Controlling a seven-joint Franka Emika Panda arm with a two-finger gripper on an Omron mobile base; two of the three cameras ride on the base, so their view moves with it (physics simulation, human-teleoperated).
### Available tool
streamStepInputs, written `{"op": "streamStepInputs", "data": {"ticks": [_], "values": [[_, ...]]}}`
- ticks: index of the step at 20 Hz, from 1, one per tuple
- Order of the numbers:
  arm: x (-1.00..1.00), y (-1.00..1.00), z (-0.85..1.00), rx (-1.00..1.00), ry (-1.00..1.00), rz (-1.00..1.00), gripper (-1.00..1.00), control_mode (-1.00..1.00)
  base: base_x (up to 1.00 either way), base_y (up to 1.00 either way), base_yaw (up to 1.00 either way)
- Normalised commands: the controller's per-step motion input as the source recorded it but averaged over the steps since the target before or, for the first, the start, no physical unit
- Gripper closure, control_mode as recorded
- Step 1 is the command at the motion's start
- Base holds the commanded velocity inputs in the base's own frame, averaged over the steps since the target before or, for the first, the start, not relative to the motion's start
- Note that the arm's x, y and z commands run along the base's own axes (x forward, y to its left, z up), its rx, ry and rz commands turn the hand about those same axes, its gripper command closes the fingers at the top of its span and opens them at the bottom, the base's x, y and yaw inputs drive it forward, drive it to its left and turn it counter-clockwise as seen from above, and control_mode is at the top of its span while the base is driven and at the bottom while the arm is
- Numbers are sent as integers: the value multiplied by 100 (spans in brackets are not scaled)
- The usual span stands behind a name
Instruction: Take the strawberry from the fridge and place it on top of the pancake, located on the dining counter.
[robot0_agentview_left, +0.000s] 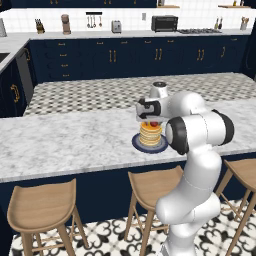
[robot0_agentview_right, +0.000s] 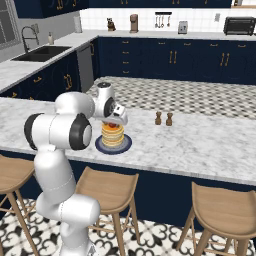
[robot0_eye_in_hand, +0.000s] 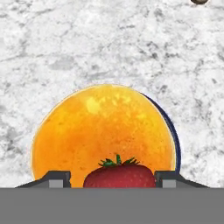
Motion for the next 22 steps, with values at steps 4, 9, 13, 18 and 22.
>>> {"op": "streamStepInputs", "data": {"ticks": [4,9,13,18,22], "values": [[0,4,30,-2,0,0,-100,-100,0,0,0],[-5,-1,58,-2,-1,0,-100,-100,0,0,0],[-43,44,61,-12,1,0,-100,-100,0,0,0],[-95,71,24,-1,15,2,-100,-100,0,0,0],[-100,69,10,0,26,1,-100,-100,0,0,0]]}}
